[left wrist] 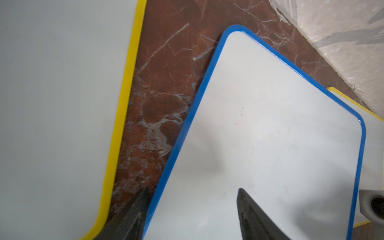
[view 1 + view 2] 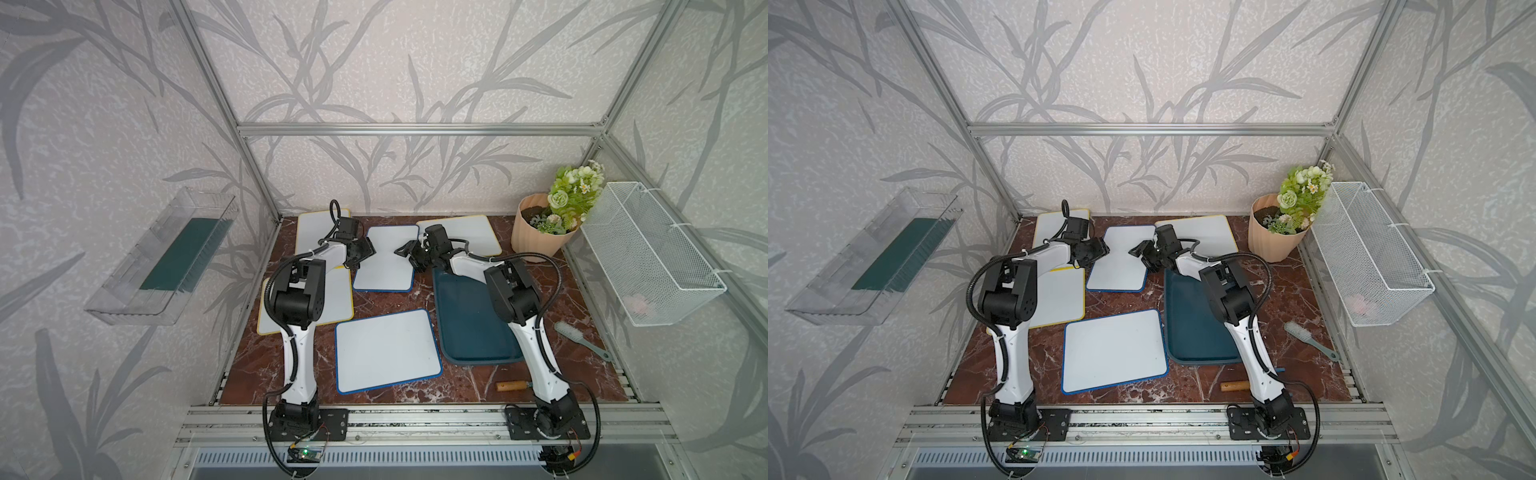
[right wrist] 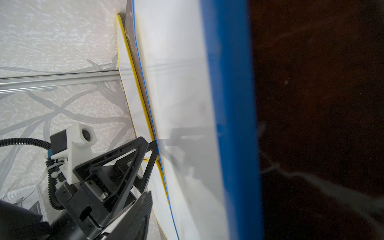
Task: Put the whiteboard into the storage box
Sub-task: Pick up the whiteboard at the center of the board.
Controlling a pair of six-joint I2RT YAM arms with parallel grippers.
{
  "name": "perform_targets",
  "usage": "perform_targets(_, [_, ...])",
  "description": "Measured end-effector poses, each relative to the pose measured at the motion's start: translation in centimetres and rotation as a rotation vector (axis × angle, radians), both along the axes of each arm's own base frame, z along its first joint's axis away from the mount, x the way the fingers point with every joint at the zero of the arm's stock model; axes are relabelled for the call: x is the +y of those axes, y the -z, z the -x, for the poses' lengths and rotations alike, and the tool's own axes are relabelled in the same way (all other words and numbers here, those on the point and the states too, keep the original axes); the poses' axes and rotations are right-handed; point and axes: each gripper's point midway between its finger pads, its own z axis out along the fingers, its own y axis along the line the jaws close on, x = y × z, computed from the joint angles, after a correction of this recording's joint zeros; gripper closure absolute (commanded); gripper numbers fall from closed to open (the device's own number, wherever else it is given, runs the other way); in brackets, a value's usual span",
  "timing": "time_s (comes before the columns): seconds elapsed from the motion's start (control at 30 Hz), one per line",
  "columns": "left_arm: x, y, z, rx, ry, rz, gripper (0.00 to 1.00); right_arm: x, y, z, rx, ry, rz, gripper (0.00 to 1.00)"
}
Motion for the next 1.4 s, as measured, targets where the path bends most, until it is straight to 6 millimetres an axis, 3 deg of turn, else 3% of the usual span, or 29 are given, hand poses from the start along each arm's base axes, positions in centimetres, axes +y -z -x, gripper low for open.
perform_targets(0.17, [0.0, 0.0, 0.0, -0.001, -0.001, 0.001, 0.32, -0.5, 0.2, -0.5, -0.027, 0.025, 0.025, 0.52])
perform_targets(0.43, [0.0, 0.0, -0.1, -0.007, -0.001, 0.005, 0.32, -1.2, -0.4, -1.4, -0.101, 0.092, 0.033, 0.54])
perform_targets(0.7, [-0.2, -0.1, -0.1, -0.01, -0.002, 0.017, 0.32, -1.3, -3.3, -1.7, -0.21, 0.143, 0.004, 0.59])
perform_targets(0.93, [-0.5, -0.1, 0.0, -0.007, 0.006, 0.038, 0.32, -1.1, -6.4, -2.3, -0.292, 0.167, -0.03, 0.71])
perform_targets(1.13, [-0.6, -0.2, 0.1, -0.009, 0.004, 0.046, 0.32, -1.4, -6.4, -2.5, -0.299, 0.187, -0.023, 0.75])
perform_targets(1.4, [-0.7, -0.2, 0.1, -0.009, -0.002, 0.055, 0.32, -1.7, -6.2, -2.8, -0.31, 0.204, 0.0, 0.88])
